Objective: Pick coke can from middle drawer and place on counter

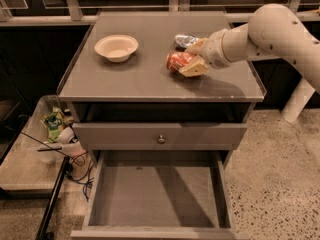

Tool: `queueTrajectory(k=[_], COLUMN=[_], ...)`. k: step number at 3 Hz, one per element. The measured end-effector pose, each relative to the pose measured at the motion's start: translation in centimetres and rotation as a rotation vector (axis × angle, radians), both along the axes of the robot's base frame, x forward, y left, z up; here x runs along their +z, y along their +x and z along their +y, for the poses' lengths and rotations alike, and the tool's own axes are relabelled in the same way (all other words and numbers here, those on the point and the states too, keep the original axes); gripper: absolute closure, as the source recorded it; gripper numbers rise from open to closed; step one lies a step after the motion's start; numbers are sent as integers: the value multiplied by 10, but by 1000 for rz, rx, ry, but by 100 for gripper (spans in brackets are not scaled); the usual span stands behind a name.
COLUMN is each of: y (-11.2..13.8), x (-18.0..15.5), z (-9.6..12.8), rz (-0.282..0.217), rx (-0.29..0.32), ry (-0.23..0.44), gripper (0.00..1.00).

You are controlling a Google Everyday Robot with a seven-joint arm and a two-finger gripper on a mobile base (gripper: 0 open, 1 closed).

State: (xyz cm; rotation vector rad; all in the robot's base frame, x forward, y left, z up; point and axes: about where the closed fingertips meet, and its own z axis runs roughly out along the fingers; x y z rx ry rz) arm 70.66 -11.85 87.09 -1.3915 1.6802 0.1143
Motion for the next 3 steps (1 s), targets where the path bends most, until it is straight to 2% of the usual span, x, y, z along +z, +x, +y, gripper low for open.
queueTrajectory(k=[1, 2, 3], y=[0, 0, 0], x=[0, 0, 0], z=[0, 0, 0], rz=[0, 0, 0], rx=[0, 0, 0], ry=[0, 0, 0], gripper=[13, 0, 0])
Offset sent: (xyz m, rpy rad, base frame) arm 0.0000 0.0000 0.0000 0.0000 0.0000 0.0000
